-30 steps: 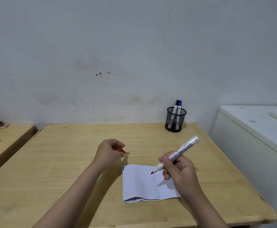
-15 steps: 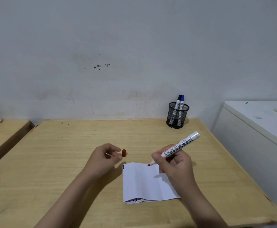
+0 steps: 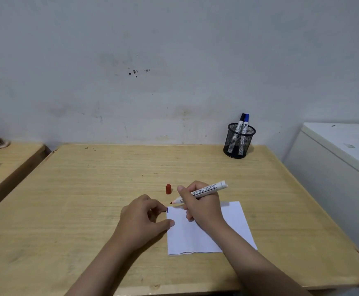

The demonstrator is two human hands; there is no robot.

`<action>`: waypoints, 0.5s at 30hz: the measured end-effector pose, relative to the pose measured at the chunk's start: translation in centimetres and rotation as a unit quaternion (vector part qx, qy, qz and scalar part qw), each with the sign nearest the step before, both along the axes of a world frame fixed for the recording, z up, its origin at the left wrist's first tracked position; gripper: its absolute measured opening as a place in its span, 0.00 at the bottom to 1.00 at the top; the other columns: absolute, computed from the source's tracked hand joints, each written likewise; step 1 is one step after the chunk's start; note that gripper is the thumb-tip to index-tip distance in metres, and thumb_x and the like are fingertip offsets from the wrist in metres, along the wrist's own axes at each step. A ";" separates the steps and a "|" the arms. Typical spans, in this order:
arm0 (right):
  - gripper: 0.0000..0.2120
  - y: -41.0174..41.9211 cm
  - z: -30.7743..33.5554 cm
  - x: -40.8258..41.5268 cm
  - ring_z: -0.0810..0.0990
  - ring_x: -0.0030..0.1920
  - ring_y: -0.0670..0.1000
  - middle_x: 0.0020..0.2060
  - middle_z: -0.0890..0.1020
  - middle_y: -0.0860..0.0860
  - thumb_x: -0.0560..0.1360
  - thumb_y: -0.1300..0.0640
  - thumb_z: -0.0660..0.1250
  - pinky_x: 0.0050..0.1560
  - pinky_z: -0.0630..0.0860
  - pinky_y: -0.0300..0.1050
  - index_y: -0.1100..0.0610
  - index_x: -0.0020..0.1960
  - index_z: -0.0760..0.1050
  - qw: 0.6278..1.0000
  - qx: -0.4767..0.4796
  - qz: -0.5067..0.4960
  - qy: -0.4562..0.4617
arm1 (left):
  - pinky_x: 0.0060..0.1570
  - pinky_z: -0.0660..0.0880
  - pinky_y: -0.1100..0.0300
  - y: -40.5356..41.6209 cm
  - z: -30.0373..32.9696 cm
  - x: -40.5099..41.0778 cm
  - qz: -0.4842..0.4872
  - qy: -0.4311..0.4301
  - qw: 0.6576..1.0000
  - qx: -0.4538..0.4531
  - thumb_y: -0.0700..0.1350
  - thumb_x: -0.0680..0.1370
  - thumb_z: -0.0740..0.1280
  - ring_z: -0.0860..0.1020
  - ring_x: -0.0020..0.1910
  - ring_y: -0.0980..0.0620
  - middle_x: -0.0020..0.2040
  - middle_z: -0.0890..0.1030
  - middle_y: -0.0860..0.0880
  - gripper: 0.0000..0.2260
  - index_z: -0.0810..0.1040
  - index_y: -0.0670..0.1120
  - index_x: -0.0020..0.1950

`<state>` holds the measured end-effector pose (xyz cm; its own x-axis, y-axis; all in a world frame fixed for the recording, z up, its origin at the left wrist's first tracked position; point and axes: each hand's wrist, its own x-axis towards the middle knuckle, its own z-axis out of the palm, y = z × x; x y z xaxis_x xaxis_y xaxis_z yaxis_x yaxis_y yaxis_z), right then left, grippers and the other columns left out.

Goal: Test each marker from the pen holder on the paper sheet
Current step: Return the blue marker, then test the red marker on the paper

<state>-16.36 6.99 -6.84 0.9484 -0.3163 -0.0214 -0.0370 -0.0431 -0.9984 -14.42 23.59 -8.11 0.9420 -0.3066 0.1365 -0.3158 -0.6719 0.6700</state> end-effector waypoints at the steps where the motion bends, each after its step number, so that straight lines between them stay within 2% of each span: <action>1: 0.15 0.0 -0.3 0.0 0.72 0.19 0.51 0.20 0.78 0.50 0.71 0.54 0.73 0.22 0.68 0.39 0.59 0.31 0.71 1.000 -0.002 -0.005 -0.001 | 0.45 0.75 0.52 0.1 -0.1 0.0 -0.002 -0.003 1.000 0.001 0.62 0.58 0.71 0.75 0.37 0.59 0.38 0.77 0.55 0.15 0.80 0.57 0.40; 5: 0.15 0.1 -0.6 -0.2 0.77 0.23 0.46 0.23 0.79 0.52 0.70 0.57 0.73 0.22 0.70 0.39 0.63 0.32 0.72 1.000 -0.029 -0.002 -0.007 | 0.44 0.75 0.52 0.2 -0.5 0.0 -0.010 -0.015 1.000 -0.008 0.63 0.58 0.69 0.75 0.37 0.60 0.37 0.77 0.55 0.14 0.80 0.59 0.40; 11: 0.15 0.2 -0.7 -0.4 0.80 0.26 0.42 0.30 0.81 0.64 0.70 0.59 0.73 0.23 0.71 0.40 0.69 0.35 0.73 0.998 -0.057 0.025 -0.019 | 0.45 0.74 0.52 0.3 -0.7 0.1 -0.013 -0.021 1.000 -0.006 0.65 0.59 0.67 0.75 0.38 0.60 0.36 0.76 0.57 0.16 0.82 0.59 0.40; 15: 0.13 0.2 -0.9 -0.2 0.79 0.26 0.45 0.26 0.80 0.53 0.69 0.57 0.74 0.24 0.72 0.40 0.65 0.34 0.75 0.997 -0.063 0.032 -0.009 | 0.47 0.74 0.50 0.4 -0.8 0.2 -0.019 -0.024 1.000 0.001 0.65 0.60 0.67 0.75 0.39 0.60 0.36 0.76 0.57 0.16 0.82 0.58 0.41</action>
<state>-16.59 7.17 -7.77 0.9665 -0.2547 0.0309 -0.0130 -0.1692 -0.9855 -14.20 24.02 -8.88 0.9220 -0.3426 0.1806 -0.3730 -0.6599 0.6523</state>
